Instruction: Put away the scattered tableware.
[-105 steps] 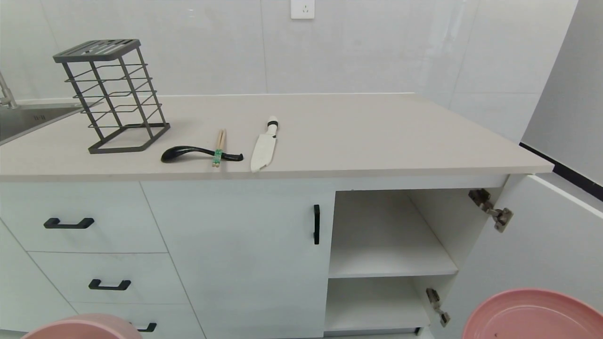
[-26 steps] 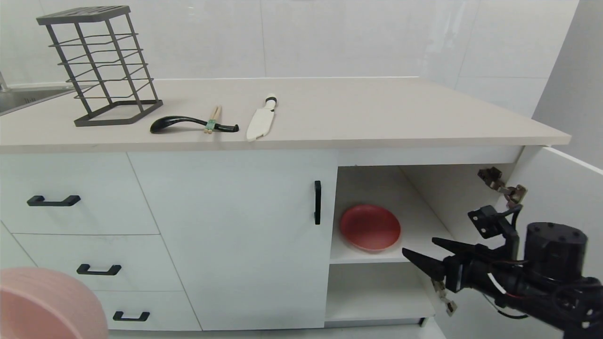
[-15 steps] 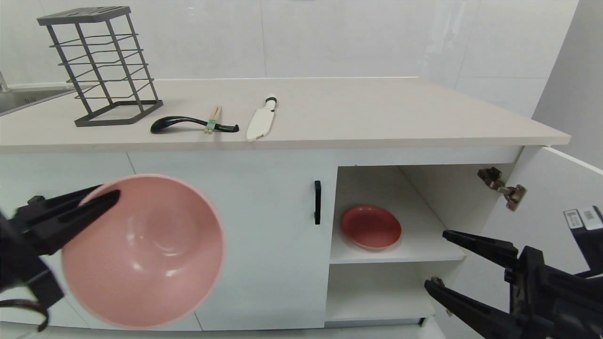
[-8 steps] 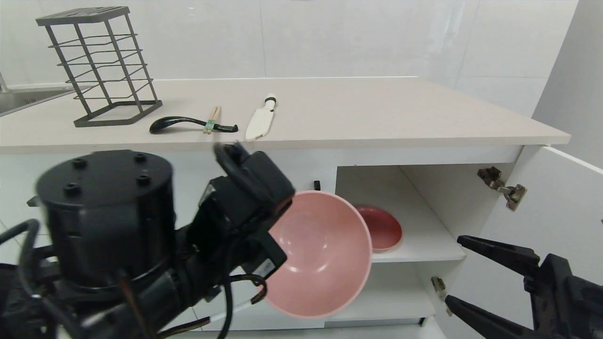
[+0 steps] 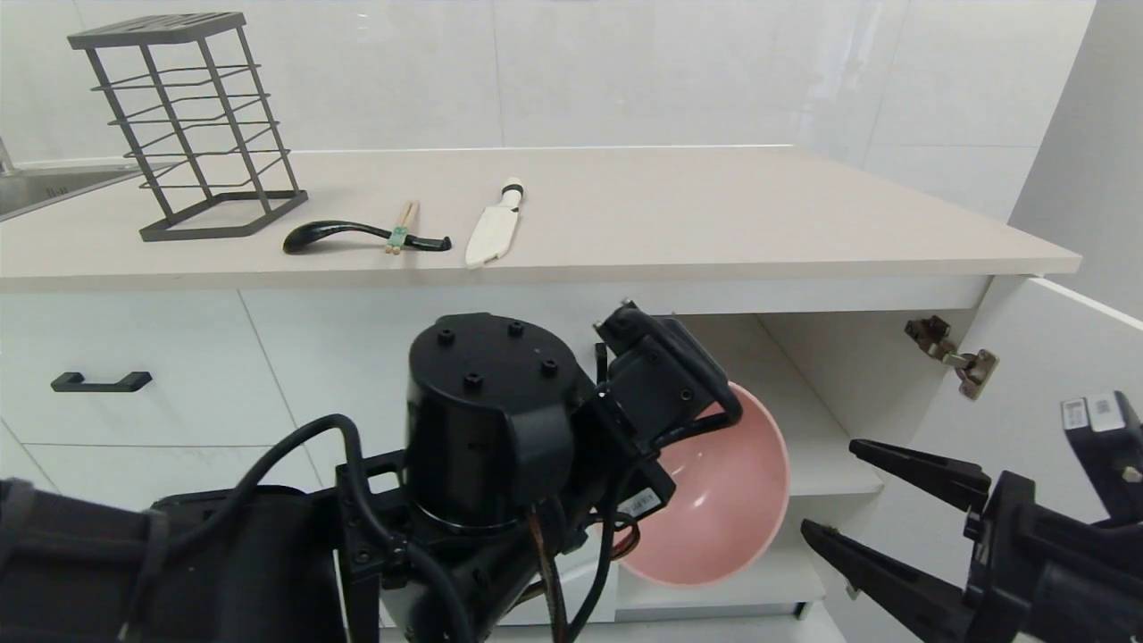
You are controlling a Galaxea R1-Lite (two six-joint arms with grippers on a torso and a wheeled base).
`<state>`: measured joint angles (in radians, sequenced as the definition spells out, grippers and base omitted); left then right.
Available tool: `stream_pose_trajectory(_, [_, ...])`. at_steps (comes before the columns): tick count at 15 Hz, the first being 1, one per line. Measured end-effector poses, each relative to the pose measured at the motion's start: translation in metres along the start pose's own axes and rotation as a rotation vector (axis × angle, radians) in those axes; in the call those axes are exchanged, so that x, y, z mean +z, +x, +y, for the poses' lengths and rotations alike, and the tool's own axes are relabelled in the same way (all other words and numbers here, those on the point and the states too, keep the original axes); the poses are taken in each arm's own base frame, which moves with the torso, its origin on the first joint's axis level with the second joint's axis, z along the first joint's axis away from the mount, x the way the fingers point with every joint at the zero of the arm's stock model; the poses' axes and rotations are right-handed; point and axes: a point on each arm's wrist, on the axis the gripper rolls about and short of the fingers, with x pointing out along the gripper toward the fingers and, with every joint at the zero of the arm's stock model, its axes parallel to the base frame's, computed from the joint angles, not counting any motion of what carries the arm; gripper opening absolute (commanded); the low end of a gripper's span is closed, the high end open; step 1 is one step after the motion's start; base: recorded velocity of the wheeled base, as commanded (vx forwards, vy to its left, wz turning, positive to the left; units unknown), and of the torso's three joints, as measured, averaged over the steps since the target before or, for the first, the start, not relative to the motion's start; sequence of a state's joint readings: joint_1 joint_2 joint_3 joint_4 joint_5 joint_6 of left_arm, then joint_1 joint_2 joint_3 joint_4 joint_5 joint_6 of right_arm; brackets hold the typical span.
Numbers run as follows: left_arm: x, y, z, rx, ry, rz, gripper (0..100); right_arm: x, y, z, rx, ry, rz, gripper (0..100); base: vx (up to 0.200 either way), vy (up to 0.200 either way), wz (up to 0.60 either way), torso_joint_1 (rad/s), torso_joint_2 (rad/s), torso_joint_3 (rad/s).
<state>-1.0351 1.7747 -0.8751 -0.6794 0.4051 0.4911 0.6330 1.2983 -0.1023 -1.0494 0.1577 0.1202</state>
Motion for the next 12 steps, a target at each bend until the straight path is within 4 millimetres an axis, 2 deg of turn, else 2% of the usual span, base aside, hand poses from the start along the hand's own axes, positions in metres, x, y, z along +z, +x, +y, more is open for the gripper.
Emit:
stream_pose_trajectory(4, [-0.002,0.013,-0.013,-0.019,0.028,0.012,0,-0.008,0.009,-0.004,-0.057,0.038,0.062,100,0.0,0.0,0.0,0.0,0.0,0.0])
stream_pose_trajectory(12, [-0.002,0.016,-0.016,-0.026,0.029,0.004,0,-0.012,0.032,-0.02,-0.131,0.069,0.114,100,0.0,0.0,0.0,0.0,0.0,0.0])
